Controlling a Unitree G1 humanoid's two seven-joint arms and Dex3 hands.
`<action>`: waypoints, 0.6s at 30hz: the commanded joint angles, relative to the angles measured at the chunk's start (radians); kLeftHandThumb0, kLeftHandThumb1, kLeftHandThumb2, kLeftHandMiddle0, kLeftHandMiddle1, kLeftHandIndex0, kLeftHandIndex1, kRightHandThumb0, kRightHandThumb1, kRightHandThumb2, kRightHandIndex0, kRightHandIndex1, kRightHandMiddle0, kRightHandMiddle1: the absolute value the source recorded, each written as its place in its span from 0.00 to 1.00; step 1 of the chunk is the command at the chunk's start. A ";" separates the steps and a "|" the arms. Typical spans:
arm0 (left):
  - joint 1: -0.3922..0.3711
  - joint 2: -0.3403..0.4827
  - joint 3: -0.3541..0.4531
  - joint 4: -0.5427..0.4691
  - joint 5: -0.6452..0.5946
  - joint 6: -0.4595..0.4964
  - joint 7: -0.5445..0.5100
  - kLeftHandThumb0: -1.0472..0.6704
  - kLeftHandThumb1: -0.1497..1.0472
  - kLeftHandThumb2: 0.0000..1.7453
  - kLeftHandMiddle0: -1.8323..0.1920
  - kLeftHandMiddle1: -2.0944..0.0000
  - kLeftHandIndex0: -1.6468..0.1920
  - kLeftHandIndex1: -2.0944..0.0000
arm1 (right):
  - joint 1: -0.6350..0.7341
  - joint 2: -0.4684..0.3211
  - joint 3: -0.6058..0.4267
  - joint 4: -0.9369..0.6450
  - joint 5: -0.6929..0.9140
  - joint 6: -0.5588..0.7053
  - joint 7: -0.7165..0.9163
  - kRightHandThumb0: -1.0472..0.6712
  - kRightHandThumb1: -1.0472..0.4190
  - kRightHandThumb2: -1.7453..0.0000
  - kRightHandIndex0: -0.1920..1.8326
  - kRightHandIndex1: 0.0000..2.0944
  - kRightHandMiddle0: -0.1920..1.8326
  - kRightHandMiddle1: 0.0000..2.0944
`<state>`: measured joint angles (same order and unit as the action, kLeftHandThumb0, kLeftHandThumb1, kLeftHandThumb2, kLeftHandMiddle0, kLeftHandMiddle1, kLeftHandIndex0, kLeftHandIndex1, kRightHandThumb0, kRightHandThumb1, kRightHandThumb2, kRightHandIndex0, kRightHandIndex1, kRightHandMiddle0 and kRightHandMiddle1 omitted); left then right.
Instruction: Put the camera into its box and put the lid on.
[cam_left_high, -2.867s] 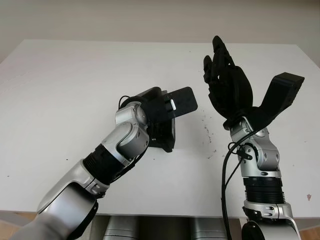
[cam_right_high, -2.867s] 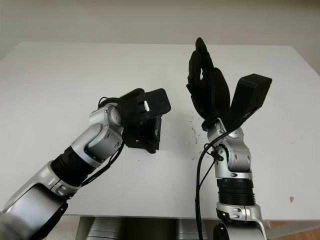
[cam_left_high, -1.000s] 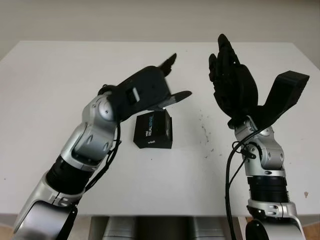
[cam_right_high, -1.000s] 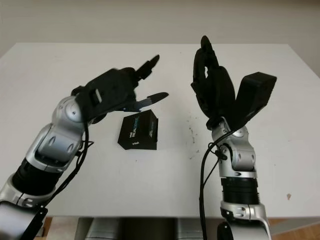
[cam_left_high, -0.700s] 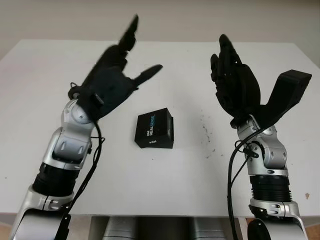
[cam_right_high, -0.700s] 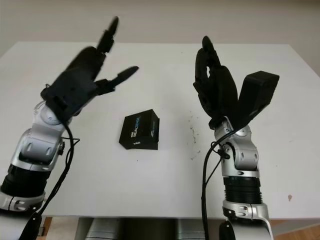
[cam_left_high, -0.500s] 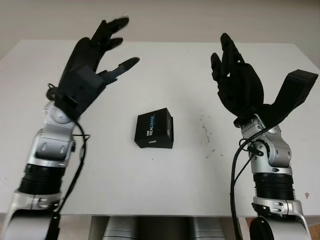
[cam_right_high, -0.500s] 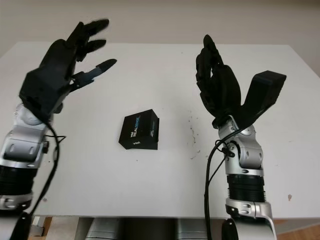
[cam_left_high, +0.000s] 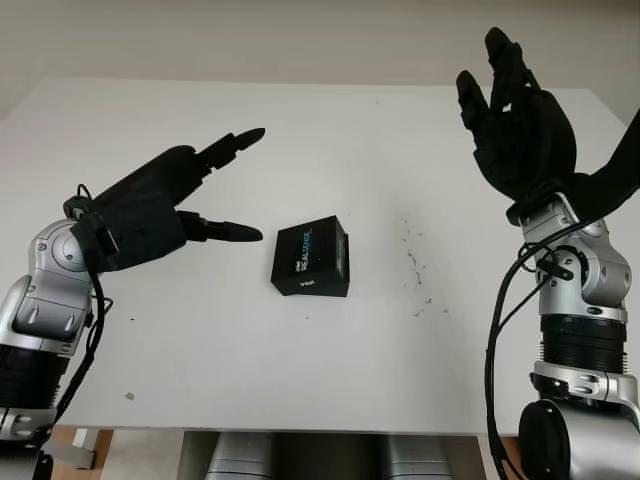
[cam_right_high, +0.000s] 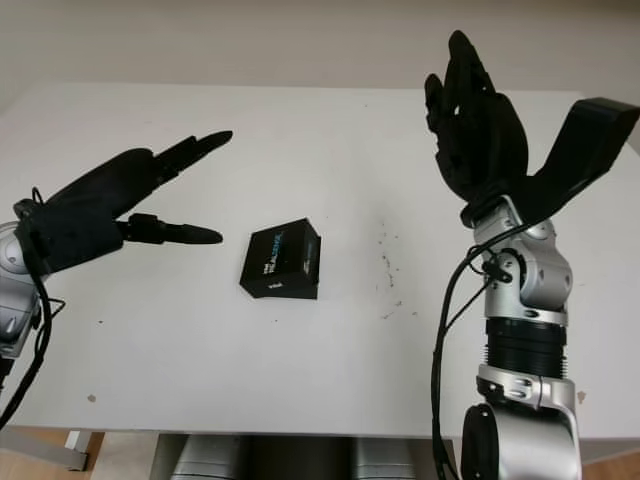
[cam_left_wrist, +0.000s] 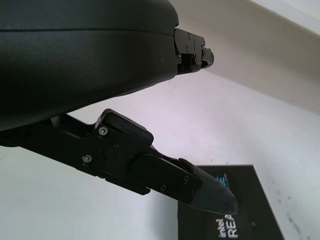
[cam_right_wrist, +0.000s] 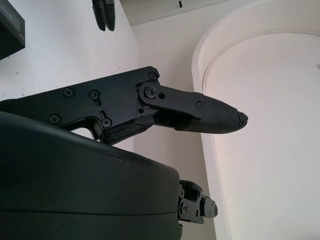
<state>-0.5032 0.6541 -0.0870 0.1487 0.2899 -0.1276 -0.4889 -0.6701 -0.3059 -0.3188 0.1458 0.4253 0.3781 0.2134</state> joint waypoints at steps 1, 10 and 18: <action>-0.016 0.009 -0.016 0.021 0.020 -0.030 0.009 0.10 0.93 0.03 0.92 0.98 0.91 0.97 | -0.027 -0.022 -0.004 -0.009 0.000 -0.005 0.007 0.18 0.00 0.66 0.06 0.04 0.08 0.05; -0.030 -0.019 -0.076 0.076 0.092 -0.076 0.024 0.10 0.91 0.03 0.94 0.98 0.94 0.98 | -0.021 -0.021 0.005 -0.015 -0.007 -0.013 0.006 0.18 0.00 0.67 0.06 0.04 0.08 0.06; -0.042 -0.053 -0.095 0.113 0.090 -0.074 0.019 0.09 0.93 0.03 0.95 0.98 0.95 0.98 | -0.010 -0.016 0.000 -0.024 0.003 -0.017 0.007 0.18 0.00 0.66 0.05 0.03 0.06 0.06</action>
<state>-0.5165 0.6052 -0.1780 0.2552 0.3868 -0.2021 -0.4667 -0.6763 -0.3191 -0.3123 0.1416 0.4236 0.3739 0.2187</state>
